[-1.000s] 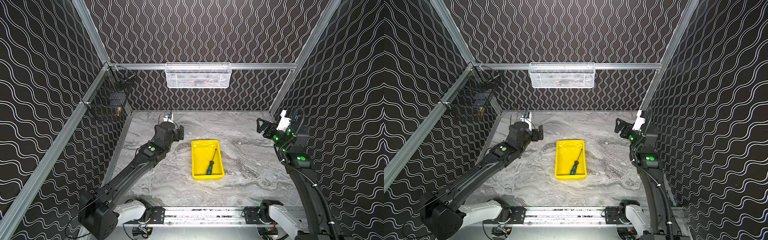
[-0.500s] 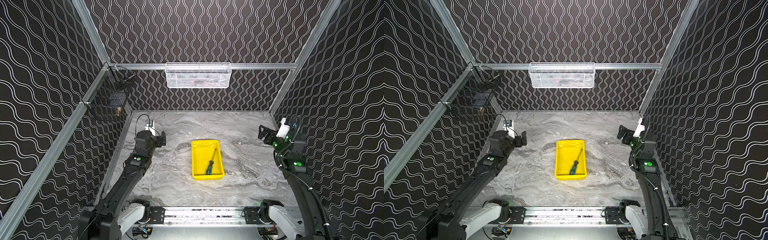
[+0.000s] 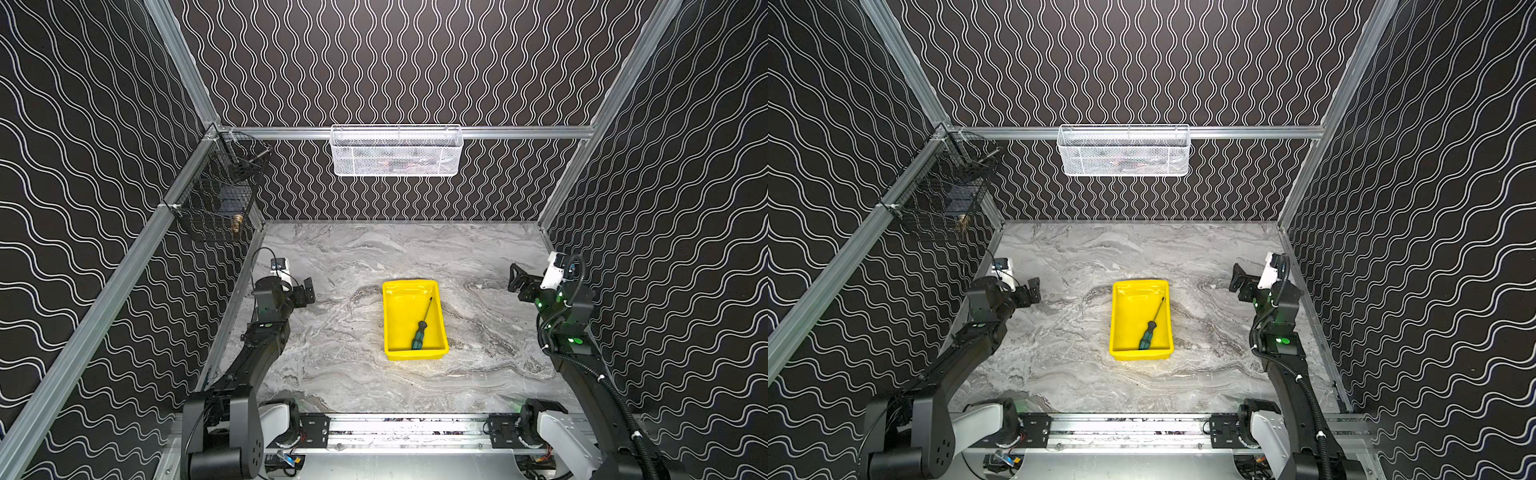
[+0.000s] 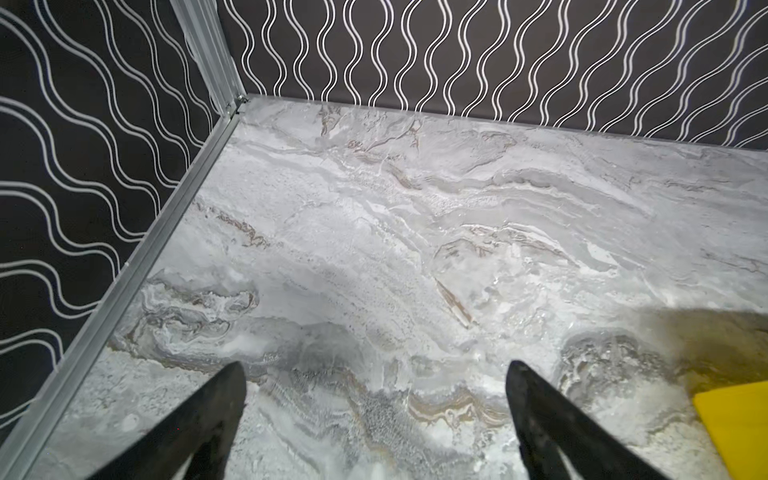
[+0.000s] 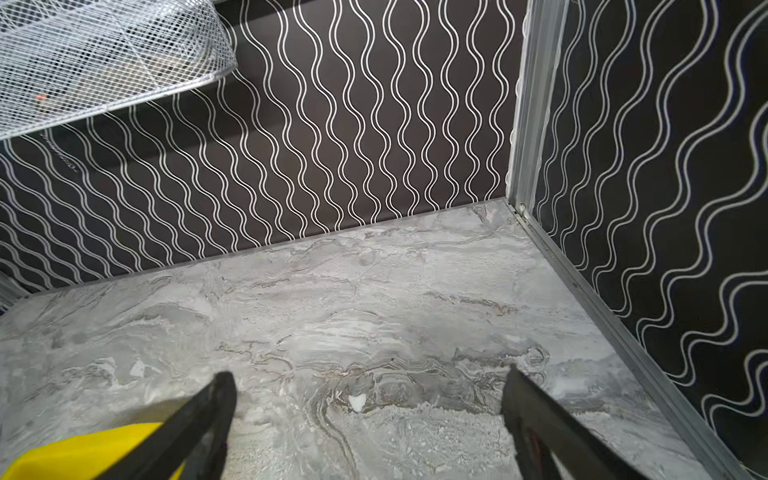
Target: Put the screwdriver in the bin
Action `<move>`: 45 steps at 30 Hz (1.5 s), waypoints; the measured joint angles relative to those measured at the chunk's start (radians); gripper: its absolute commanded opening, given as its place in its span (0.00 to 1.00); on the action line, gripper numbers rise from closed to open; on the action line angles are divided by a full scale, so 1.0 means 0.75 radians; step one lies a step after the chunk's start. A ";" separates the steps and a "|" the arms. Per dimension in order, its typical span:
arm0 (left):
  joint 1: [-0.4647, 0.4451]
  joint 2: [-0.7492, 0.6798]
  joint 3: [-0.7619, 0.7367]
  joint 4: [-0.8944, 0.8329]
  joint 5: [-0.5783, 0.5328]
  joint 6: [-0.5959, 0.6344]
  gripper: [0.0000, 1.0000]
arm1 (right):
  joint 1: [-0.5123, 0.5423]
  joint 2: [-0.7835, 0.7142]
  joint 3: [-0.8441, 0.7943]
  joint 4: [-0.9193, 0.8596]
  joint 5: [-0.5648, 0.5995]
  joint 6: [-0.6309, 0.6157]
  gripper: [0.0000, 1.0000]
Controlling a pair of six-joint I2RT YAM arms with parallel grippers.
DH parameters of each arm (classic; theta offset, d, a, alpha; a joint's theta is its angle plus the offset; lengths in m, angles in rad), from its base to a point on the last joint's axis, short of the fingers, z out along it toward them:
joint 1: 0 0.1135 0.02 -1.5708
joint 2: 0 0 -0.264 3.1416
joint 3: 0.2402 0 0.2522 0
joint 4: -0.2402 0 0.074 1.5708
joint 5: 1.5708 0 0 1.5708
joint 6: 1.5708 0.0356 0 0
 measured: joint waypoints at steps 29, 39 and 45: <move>0.009 0.460 -0.218 0.816 0.071 0.016 0.99 | 0.000 0.369 -0.277 0.568 -0.030 -0.149 1.00; 0.009 0.501 -0.193 0.834 0.127 0.046 0.99 | -0.003 0.586 -0.411 0.949 -0.028 -0.148 1.00; 0.008 0.524 -0.197 0.860 0.166 0.060 0.99 | -0.003 0.834 -0.473 1.252 -0.018 -0.124 1.00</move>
